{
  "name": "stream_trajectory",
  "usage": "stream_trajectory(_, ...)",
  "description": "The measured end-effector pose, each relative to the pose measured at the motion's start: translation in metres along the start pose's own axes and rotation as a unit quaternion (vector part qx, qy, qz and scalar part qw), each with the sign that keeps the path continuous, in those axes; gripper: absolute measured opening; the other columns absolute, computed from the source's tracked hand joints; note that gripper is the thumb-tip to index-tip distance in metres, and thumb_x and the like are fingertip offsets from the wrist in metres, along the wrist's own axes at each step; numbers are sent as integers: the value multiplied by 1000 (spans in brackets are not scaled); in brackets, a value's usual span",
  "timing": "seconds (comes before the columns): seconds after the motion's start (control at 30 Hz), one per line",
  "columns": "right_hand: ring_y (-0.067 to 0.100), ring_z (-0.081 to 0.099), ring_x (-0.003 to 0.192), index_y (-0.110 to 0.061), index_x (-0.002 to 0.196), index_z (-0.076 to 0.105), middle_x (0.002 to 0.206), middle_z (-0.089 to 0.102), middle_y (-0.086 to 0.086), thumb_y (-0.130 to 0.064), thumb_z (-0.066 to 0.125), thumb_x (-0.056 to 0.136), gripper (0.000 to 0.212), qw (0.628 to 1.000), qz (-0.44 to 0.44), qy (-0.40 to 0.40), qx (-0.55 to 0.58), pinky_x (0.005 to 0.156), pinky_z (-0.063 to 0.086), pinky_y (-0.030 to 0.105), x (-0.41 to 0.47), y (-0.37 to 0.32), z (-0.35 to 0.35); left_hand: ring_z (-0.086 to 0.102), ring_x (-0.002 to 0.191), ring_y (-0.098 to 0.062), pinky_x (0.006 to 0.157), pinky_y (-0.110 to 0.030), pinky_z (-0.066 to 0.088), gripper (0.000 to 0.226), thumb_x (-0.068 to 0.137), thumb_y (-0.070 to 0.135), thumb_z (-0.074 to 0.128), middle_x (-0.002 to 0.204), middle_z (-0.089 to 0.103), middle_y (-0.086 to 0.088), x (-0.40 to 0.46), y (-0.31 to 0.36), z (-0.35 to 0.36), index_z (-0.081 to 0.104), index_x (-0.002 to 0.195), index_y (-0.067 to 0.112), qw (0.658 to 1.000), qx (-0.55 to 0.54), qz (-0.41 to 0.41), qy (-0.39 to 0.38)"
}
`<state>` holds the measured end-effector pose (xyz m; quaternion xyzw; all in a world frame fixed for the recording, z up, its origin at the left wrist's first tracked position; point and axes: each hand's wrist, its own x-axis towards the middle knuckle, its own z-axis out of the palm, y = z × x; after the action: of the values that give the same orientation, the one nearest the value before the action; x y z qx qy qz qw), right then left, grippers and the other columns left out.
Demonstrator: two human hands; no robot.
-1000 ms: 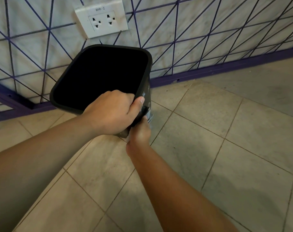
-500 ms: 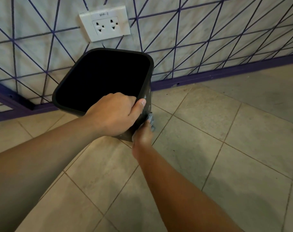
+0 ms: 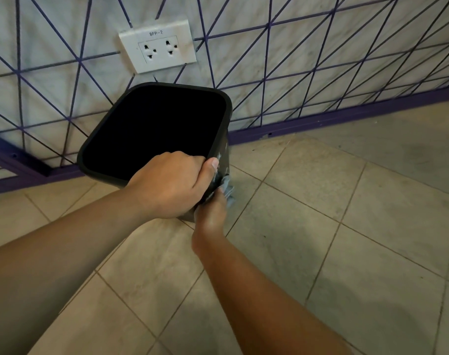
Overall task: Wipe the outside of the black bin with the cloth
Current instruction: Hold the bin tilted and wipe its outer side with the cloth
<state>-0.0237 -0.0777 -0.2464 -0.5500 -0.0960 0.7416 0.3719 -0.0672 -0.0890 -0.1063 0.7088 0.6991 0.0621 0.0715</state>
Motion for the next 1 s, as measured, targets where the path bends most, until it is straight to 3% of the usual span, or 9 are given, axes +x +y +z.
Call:
stream_trajectory(0.1,16,58,111,-16,149,49,130,60,3,-37,38,112,44,999,0,4,-35,71,46,20,3,-8,-8,48,50,-8,49,-28,30,48,104,43,24,56,51,3,0,2,-1,40,62,27,1000,-5,-2,-1)
stream_trajectory(0.2,19,55,133,-20,152,49,147,57,2,-41,45,104,53,996,-46,-24,-66,108,48,32,-16,0,-4,48,50,-8,50,-29,30,48,104,44,23,56,50,5,0,1,0,40,62,28,1000,-2,-4,-3)
stream_trajectory(0.27,24,53,138,-19,154,47,153,54,6,-42,47,101,58,995,-50,-42,-77,118,43,39,-15,1,-6,47,50,-8,49,-28,29,48,104,44,22,55,49,5,0,0,1,39,62,28,1000,3,0,1)
stream_trajectory(0.4,36,57,133,-5,146,51,144,59,17,-22,40,112,40,995,-48,-19,-83,102,47,37,1,-13,-11,46,48,-9,49,-27,29,49,104,43,23,54,48,4,1,1,0,39,61,28,1000,5,4,5)
stream_trajectory(0.53,18,60,131,-22,150,53,143,63,4,-41,45,101,53,998,-50,-48,2,97,54,24,-6,9,-4,45,47,-8,49,-28,28,48,104,43,23,53,47,6,1,0,-1,38,61,28,1000,-1,6,5)
stream_trajectory(0.63,20,56,130,-21,155,46,148,56,7,-43,38,109,52,999,-42,-10,-17,79,52,17,14,8,-7,44,46,-8,49,-27,28,48,105,41,24,52,45,6,0,0,-1,37,60,28,1000,-4,7,4)
stream_trajectory(0.8,17,57,134,-29,153,48,147,58,0,-58,47,87,73,996,-69,-52,20,115,48,42,-9,18,-1,43,48,-8,50,-28,26,46,103,44,22,54,45,6,1,-3,1,37,61,29,1000,-3,9,-2)
stream_trajectory(0.93,15,62,110,-18,147,55,140,64,8,-43,41,105,51,999,-33,-6,13,76,51,23,15,1,-8,43,48,-8,50,-28,26,47,103,43,23,53,45,6,1,-2,1,37,61,28,1000,2,11,1)
stream_trajectory(1.0,19,65,119,-18,147,55,142,65,8,-43,46,98,55,999,-32,-24,11,77,54,23,10,2,-5,43,48,-8,50,-29,27,47,103,44,22,54,45,6,1,-2,1,37,62,28,1000,-1,12,0)
